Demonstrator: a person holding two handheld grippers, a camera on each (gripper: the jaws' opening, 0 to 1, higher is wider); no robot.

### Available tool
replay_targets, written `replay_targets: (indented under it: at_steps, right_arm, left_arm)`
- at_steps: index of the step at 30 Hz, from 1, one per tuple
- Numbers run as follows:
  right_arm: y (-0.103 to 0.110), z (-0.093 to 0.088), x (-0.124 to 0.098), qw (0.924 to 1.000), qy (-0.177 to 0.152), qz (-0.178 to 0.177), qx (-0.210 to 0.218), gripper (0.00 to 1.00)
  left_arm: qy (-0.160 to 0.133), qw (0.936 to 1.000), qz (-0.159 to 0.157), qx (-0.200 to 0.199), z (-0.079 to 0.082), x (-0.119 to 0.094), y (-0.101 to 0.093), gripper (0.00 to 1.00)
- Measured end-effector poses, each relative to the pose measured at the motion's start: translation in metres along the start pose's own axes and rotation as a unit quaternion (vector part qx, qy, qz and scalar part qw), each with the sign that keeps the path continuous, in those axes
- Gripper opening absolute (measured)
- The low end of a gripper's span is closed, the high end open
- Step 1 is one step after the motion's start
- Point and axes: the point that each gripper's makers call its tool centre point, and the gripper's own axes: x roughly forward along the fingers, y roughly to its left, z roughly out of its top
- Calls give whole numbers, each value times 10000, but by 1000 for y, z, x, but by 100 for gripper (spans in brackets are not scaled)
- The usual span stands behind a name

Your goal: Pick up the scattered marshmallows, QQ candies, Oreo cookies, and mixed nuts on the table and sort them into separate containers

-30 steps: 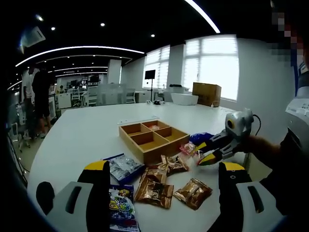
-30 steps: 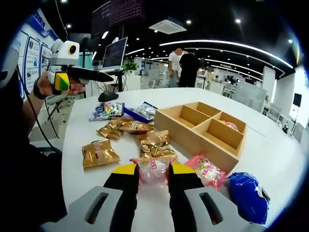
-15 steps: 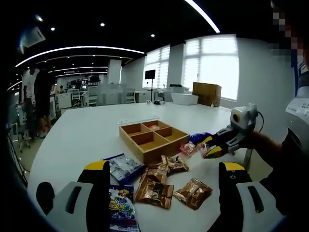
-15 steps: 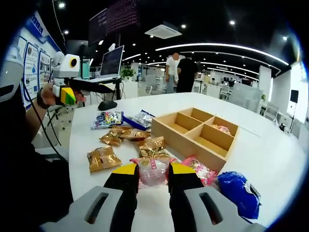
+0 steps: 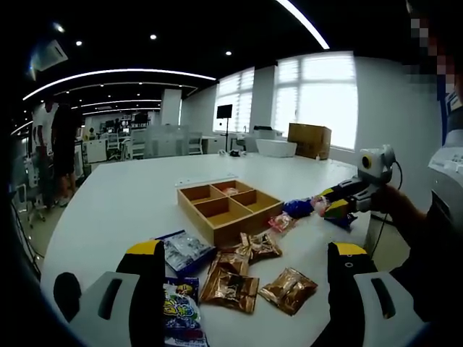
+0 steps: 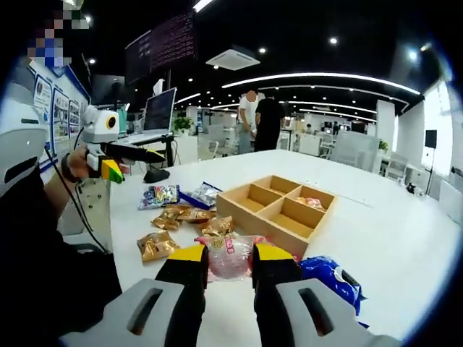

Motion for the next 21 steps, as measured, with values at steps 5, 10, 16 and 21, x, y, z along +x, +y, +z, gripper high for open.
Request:
replay_targets:
  at_steps: [5, 10, 16, 21]
  right_arm:
    - [0, 4, -11, 9999, -86, -11, 119, 20]
    - [-4, 6, -19, 9998, -128, -92, 135, 20]
    - [-7, 8, -24, 9996, -176, -175, 162, 20]
    - [-9, 9, -26, 9994, -202, -203, 193, 20]
  left_arm:
    - [0, 10000, 5, 3, 0, -1, -1, 96]
    - [5, 10000, 9, 7, 0, -1, -1, 96]
    - [8, 10000, -11, 33, 1, 0, -3, 96]
    - [11, 10000, -24, 50, 2, 1, -4, 96]
